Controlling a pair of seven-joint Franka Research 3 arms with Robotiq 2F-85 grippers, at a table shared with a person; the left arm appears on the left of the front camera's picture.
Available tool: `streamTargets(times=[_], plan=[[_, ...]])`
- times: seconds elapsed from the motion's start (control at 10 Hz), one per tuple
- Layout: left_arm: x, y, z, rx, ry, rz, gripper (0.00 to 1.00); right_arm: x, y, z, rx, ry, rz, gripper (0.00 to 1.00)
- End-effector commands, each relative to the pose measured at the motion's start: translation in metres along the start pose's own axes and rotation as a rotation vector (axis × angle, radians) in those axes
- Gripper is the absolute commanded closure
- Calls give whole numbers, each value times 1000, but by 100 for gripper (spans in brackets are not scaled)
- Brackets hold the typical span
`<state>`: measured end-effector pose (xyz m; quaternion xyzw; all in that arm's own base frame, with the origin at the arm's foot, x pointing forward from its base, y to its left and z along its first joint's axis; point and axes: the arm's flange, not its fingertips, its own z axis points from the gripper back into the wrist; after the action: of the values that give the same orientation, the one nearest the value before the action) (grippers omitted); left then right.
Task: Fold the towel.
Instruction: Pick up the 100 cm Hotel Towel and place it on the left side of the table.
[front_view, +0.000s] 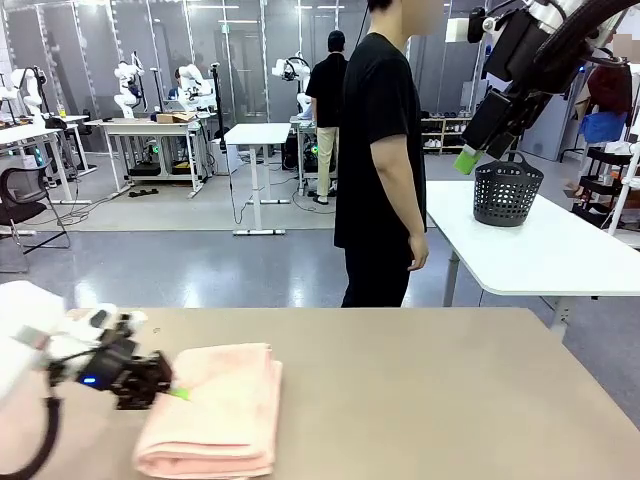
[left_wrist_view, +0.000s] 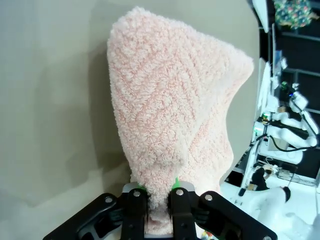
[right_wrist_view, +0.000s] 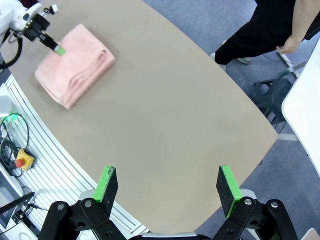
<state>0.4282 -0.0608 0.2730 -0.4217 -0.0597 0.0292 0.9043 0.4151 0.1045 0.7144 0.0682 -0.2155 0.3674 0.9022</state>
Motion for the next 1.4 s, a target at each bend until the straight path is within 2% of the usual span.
streamTargets(times=[0.0,0.3,0.5,0.8,1.2,1.3], plan=[[3,33,52,14,14,-46,84,-1,1,0,-1,3,-1,0],[12,103,111,89,-16,-34,84,-1,1,0,-1,3,-1,0],[15,131,141,82,-58,-31,84,-1,1,0,-1,3,-1,0],[19,138,183,127,-77,-97,84,-1,1,0,-1,3,-1,0],[19,129,191,170,-71,-132,84,-1,1,0,-1,3,-1,0],[18,124,192,189,-80,-134,59,-1,1,0,-1,3,-1,0]])
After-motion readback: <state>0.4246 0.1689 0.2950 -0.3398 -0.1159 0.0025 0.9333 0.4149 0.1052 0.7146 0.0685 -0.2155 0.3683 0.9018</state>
